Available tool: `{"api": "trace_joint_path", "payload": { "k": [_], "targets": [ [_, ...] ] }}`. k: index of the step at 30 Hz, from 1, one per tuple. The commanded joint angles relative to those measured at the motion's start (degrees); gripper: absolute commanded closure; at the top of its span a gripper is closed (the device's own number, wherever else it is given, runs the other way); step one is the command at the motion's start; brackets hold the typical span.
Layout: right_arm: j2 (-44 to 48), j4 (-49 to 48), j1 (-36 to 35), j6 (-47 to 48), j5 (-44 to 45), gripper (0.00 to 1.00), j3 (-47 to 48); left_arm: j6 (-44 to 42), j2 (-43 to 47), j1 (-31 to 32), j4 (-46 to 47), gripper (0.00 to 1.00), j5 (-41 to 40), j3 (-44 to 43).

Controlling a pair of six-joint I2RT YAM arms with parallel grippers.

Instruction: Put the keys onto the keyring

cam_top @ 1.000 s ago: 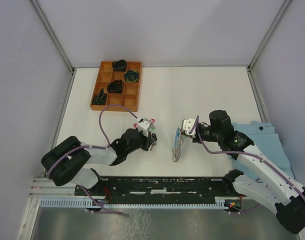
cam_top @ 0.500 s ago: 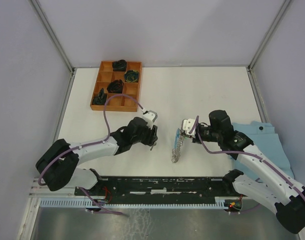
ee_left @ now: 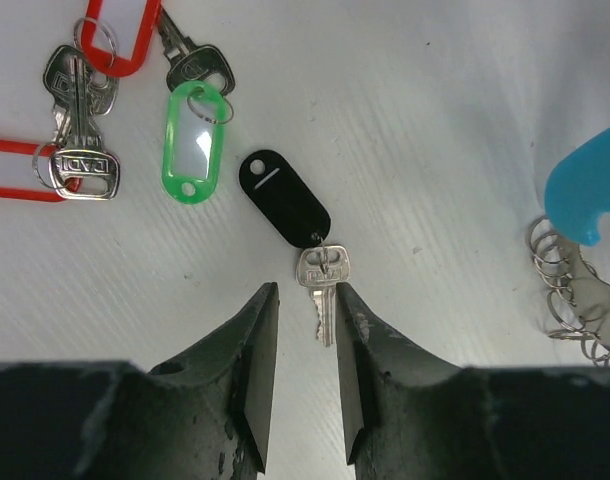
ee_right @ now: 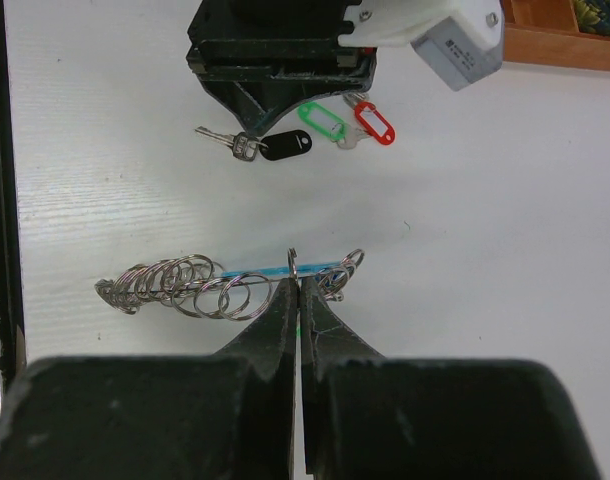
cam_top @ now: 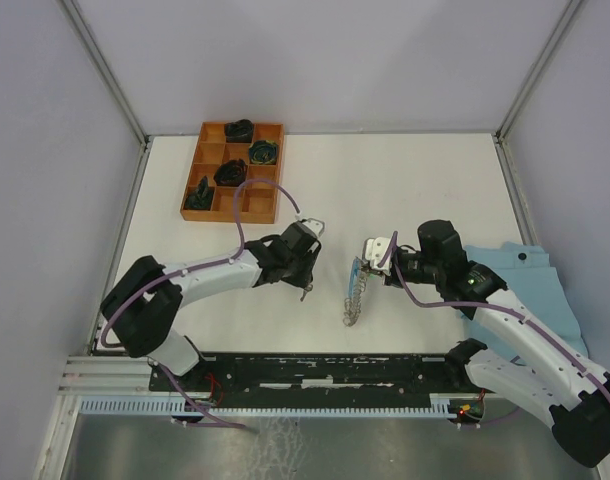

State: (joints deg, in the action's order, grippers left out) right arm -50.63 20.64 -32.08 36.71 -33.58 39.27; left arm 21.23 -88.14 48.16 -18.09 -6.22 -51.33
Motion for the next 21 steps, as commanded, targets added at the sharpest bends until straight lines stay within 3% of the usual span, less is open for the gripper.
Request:
{"api": "trace_joint_path", "payload": {
  "k": [1,21],
  "targets": [
    [0.2,-2.0,0.1,-0.6,-1.1,0.99,2.9,2.6,-3.0,0.9,-4.1,0.66,-3.1,-5.0],
    [0.4,-1.7,0.1,-0.4,-1.2,0.99,2.9,3.2,-8.9,2.4,-5.9,0.68,-3.0,-9.1]
  ]
}}
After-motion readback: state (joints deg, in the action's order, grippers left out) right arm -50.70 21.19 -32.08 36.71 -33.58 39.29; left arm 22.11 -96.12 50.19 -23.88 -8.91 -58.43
